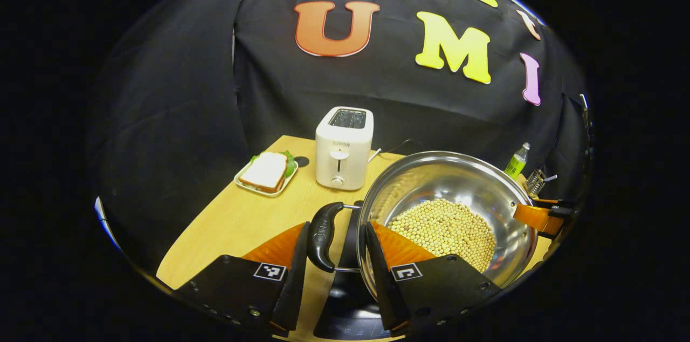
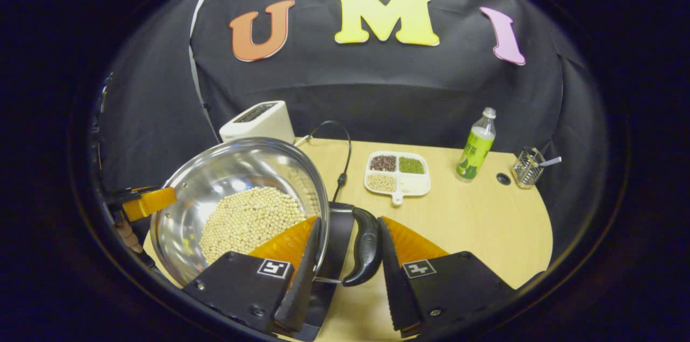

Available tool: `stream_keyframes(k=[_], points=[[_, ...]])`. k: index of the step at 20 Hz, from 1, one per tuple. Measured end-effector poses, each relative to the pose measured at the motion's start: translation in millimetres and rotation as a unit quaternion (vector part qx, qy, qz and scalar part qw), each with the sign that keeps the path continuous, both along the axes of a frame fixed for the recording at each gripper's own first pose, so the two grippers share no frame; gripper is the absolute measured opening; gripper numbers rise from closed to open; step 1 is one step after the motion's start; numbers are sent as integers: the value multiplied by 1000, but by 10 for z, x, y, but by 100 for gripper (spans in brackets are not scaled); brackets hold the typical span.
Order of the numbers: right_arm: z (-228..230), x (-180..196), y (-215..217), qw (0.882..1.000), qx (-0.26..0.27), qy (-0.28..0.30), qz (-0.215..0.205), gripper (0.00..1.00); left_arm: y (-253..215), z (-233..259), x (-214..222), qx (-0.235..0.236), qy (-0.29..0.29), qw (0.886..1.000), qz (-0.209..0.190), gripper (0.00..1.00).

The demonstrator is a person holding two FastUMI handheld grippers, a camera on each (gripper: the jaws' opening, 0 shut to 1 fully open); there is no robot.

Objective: First push the handle of the pot to place it horizontally, then grasp the pot with both hands and set it on the induction cooktop.

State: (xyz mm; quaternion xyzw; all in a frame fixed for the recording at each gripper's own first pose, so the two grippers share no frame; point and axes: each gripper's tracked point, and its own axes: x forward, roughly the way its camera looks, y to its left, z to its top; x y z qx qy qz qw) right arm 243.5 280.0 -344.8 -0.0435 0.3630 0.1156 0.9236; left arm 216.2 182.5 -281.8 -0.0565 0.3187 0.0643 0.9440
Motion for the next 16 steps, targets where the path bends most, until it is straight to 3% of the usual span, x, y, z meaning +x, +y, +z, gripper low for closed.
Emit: stream_keyframes(k=[3,4,5,16], points=[[-431,22,-26,999,-15,26,-13,61,-38,-394,160,-12,28,1000,1,56],[-401,63,6,1000,-11,1,-14,61,-68,-436,381,11,-7,1000,-3,56],[-407,61,0,1000,-26,-5,-5,62,-136,-539,317,17,19,1000,-2,56],[-418,56,-3,1000,-1,-27,-14,63,-111,-427,183,16,-5,1000,-9,56]])
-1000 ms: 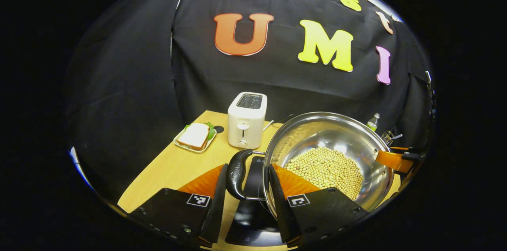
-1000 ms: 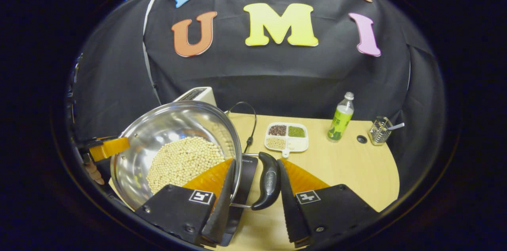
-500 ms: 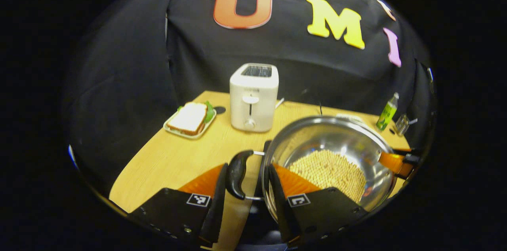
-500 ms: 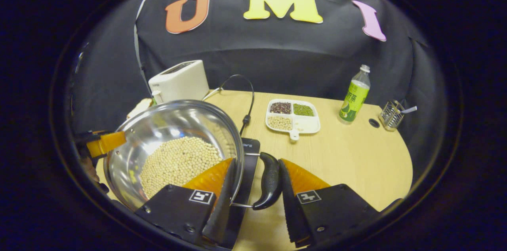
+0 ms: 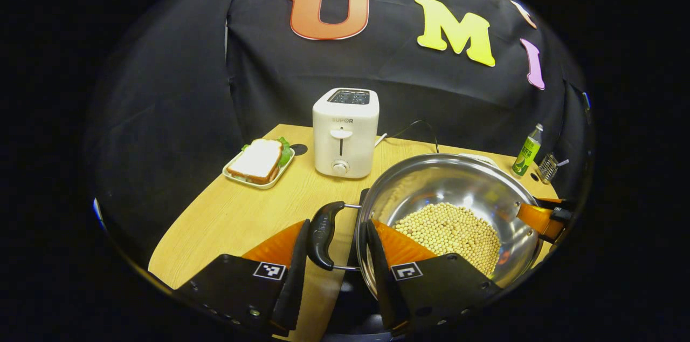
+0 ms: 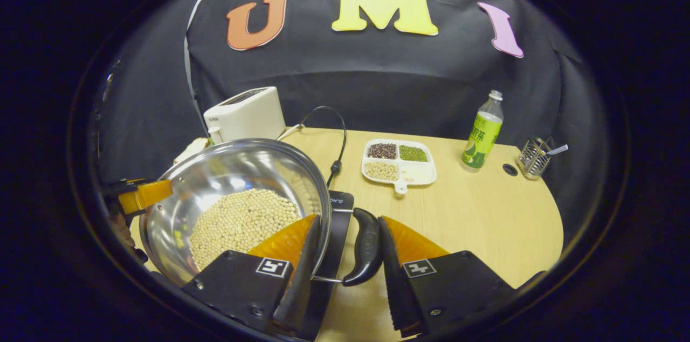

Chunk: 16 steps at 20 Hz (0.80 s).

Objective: First push the handle of the pot to place it horizontally, then grasp the pot with both hands and set it on the induction cooktop.

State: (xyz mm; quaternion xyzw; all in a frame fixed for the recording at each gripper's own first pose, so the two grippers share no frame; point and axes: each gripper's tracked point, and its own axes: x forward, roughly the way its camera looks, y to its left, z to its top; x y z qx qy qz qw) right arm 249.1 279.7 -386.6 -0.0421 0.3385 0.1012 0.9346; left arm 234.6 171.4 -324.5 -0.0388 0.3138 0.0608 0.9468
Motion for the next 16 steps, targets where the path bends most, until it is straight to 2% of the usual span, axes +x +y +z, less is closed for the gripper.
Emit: stream_keyframes(k=[2,6,7,9,10,11,12,13,14,16], points=[[12,12,7,1000,8,-7,0,63,35,9,-8,-2,3,1000,-3,57],[104,49,1,997,61,-43,-7,67,40,45,-16,-12,10,1000,2,60],[210,43,-13,996,70,-61,-7,69,92,117,9,-13,-1,1000,7,61],[525,-4,-58,991,82,-108,-3,65,263,363,-10,-3,-30,999,27,64],[670,-65,-77,988,89,-123,1,69,338,477,-54,3,-41,998,40,67],[747,-166,-75,987,95,-131,10,78,363,559,-119,5,-45,998,48,69],[812,-276,-104,986,98,-136,18,88,320,625,-193,6,-49,998,50,76],[865,-372,-152,985,95,-140,22,89,297,666,-277,9,-51,997,53,81],[899,-475,-222,985,89,-144,23,93,258,711,-348,14,-57,997,55,95],[929,-679,-358,985,80,-150,26,98,175,812,-488,32,-72,995,56,96]])
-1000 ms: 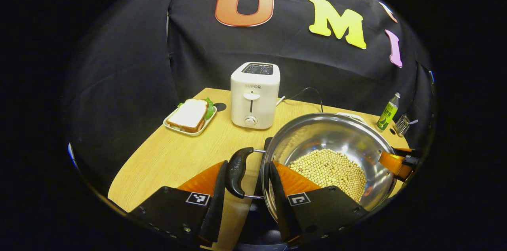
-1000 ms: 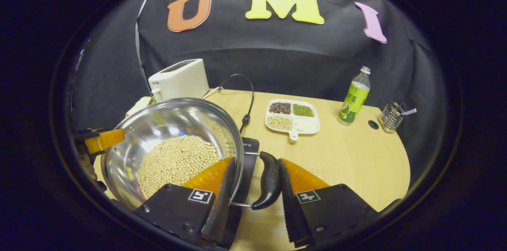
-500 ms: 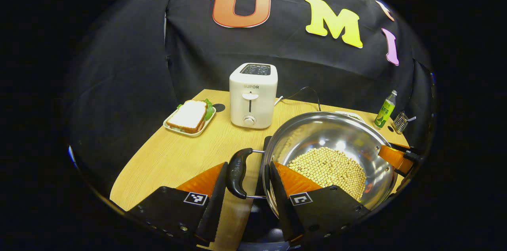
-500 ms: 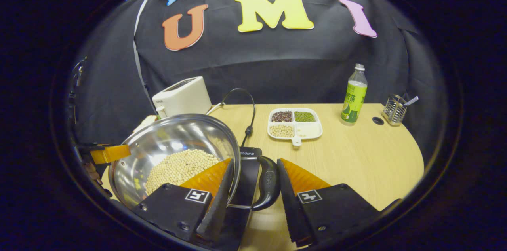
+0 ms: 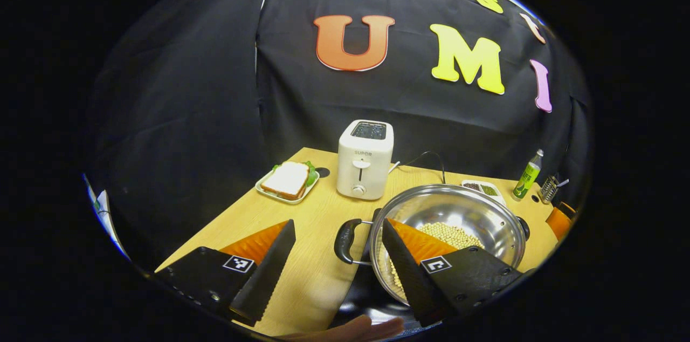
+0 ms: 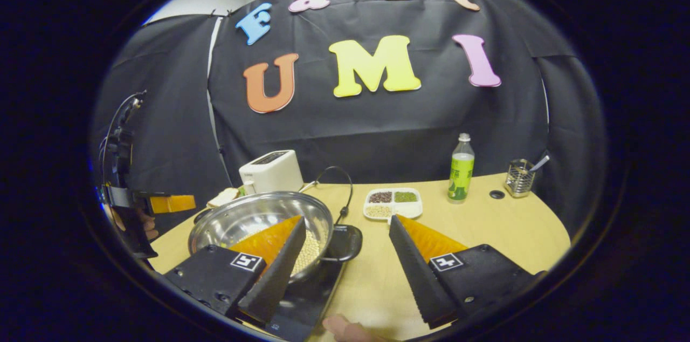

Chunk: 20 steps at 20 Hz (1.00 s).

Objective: First push the handle of the pot to place it horizontally, then grasp the pot with both hands and set it on the induction cooktop.

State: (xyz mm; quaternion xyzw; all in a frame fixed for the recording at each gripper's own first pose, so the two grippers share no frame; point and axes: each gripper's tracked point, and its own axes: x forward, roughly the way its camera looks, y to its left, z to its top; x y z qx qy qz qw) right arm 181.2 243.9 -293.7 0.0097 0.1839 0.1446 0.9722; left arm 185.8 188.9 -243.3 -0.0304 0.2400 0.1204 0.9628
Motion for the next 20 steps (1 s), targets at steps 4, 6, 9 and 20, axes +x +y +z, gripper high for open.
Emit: stream_keyframes(k=[4,6,9,20], points=[[26,-364,-321,1000,0,-9,-7,98,-218,67,-297,17,-13,1000,8,95],[55,-536,-513,1000,4,-16,-14,98,-351,116,-379,24,-41,999,1,96],[154,-781,-856,999,9,-28,-33,98,-536,145,-615,34,-49,998,0,96],[984,-1505,-1821,988,-39,-122,-91,100,-1435,1310,-1515,31,-200,977,-63,95]])
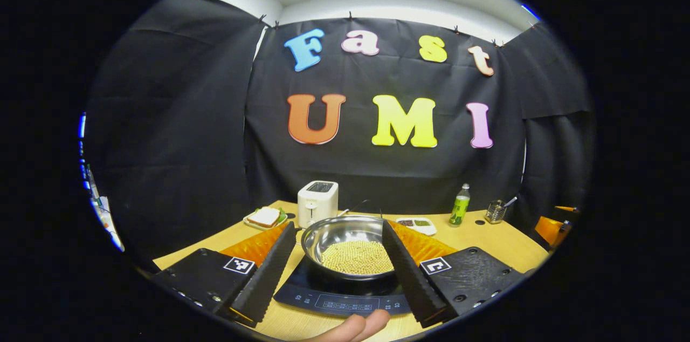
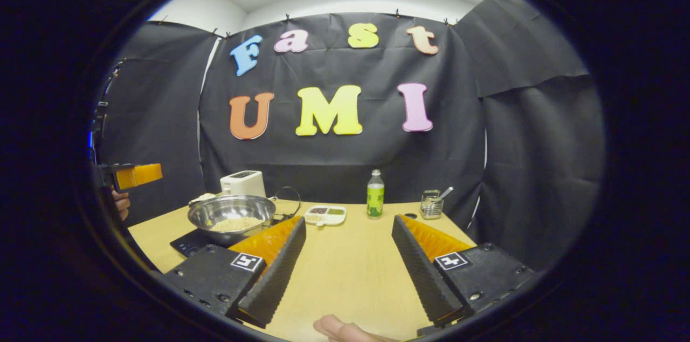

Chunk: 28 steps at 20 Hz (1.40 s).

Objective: First push the handle of the pot to place it horizontally, then grasp the pot with both hands and set it on the induction cooktop.

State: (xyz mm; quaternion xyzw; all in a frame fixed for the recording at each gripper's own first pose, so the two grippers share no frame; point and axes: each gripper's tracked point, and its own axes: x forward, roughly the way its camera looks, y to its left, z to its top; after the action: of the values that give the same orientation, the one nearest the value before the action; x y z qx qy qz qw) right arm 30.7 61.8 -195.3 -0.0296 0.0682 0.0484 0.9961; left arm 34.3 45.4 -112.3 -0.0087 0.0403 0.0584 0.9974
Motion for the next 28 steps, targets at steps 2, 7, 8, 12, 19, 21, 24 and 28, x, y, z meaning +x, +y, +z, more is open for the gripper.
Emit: stream_keyframes(k=[2,7,8,12,19,21,24,28], points=[[246,-157,-137,1000,-4,-23,-15,96,-88,117,-181,12,-12,1000,-1,95],[821,-554,-499,996,-9,-78,-52,96,-363,331,-463,3,-16,1000,-22,95],[880,-614,-582,994,-9,-87,-61,95,-404,402,-501,5,-23,999,-23,95],[1002,-805,-731,992,9,-98,-77,96,-640,600,-595,16,-42,998,-46,95],[920,-802,-734,994,26,-86,-54,97,-858,744,-720,33,-56,996,-61,95],[891,-765,-749,995,30,-83,-49,96,-903,768,-719,31,-56,996,-68,95],[889,-735,-847,994,27,-84,-68,100,-904,753,-702,32,-53,996,-67,95],[899,-745,-766,993,39,-89,-60,96,-876,707,-693,32,-45,996,-67,95]])
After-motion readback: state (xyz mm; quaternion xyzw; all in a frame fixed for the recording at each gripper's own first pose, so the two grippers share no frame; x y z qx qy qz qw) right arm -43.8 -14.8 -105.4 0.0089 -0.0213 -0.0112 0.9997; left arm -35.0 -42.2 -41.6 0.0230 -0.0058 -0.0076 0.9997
